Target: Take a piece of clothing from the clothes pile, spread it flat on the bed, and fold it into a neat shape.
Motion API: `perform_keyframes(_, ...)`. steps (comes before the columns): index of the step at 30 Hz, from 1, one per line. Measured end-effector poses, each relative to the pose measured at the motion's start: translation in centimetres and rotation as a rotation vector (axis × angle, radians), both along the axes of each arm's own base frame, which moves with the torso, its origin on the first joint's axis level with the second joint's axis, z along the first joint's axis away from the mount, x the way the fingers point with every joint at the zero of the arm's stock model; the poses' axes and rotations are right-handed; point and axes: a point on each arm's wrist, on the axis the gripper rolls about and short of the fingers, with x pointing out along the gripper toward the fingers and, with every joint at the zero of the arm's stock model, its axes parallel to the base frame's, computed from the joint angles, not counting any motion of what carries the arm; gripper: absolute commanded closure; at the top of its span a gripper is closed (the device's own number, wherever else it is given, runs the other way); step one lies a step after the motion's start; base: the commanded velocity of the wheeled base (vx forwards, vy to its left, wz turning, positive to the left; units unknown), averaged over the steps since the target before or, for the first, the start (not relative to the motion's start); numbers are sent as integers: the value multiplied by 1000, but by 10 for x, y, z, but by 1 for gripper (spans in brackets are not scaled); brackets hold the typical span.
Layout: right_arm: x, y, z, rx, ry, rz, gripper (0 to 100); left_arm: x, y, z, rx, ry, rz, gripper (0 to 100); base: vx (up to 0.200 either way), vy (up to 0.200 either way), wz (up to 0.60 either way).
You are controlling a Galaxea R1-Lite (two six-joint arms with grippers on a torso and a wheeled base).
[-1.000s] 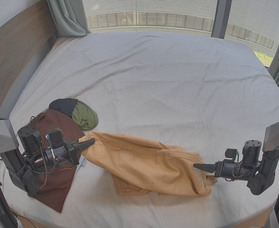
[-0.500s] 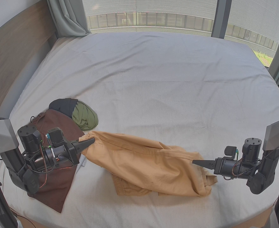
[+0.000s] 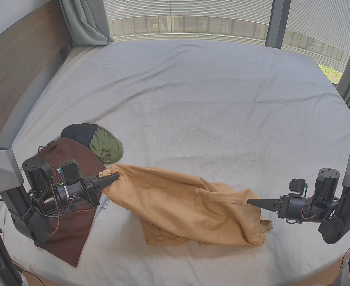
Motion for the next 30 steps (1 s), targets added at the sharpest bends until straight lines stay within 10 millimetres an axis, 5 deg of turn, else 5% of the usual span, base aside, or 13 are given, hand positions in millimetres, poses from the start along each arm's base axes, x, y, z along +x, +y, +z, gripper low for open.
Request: perform_keyframes(30,5,15,-24,-47,28,56,0,-1,-3,0,0,-1,-12,100,0,0,0)
